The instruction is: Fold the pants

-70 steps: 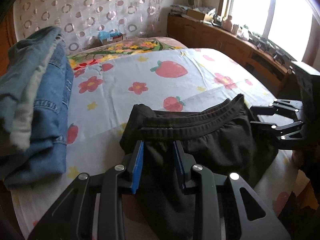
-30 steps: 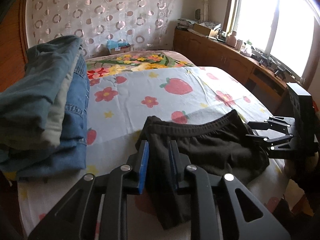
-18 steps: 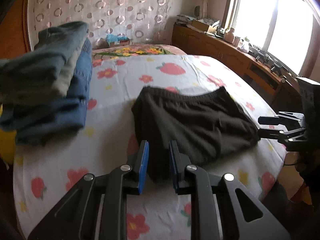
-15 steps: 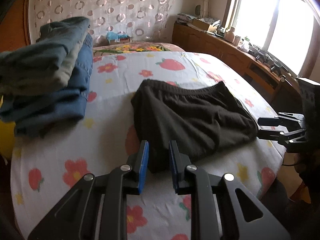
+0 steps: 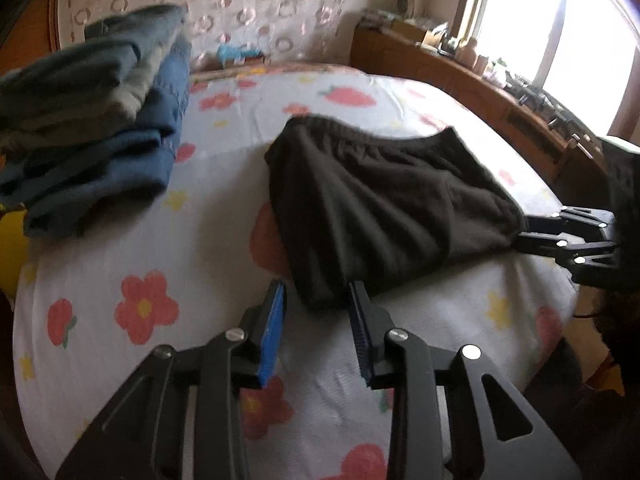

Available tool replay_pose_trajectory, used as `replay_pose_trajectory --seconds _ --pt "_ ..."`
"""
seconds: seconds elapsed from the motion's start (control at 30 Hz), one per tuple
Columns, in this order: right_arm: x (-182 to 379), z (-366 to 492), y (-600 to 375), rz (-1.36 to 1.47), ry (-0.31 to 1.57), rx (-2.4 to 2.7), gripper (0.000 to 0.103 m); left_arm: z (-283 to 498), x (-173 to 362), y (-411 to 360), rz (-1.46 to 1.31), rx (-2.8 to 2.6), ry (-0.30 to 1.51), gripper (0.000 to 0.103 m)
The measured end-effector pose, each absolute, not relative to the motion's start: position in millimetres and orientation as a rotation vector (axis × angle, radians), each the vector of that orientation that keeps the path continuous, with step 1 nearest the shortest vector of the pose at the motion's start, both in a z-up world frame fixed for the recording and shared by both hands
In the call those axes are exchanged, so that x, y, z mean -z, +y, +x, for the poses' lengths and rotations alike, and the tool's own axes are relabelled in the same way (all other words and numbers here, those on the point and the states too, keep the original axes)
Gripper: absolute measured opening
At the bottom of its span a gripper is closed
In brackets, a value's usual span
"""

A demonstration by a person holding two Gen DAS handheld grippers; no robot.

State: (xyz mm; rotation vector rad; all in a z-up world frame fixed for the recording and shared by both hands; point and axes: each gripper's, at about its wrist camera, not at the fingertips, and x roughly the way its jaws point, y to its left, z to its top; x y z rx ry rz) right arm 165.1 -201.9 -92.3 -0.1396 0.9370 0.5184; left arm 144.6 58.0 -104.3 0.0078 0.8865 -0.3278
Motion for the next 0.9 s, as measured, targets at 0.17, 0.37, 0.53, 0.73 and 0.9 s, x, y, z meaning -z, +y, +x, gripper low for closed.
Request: replay_pose_trajectory --seconds 0.17,0.37,0.53,0.73,0.9 --pt "93 164 -202 -0.141 0.927 -0.519 0.035 146 106 54 0.019 0.315 0.887 0.032" --pt "94 163 -206 -0.122 0.912 -0.522 0.015 147 107 54 0.006 0.331 0.873 0.032" --pt "91 162 -208 -0.103 0.899 -0.538 0.006 147 104 55 -0.004 0.341 0.855 0.012" --pt "90 163 -213 -0.128 0.888 -0.505 0.003 144 96 60 0.007 0.279 0.801 0.006" --pt "90 162 -212 -0.139 0.889 -0.506 0.003 142 94 61 -0.009 0.295 0.817 0.007"
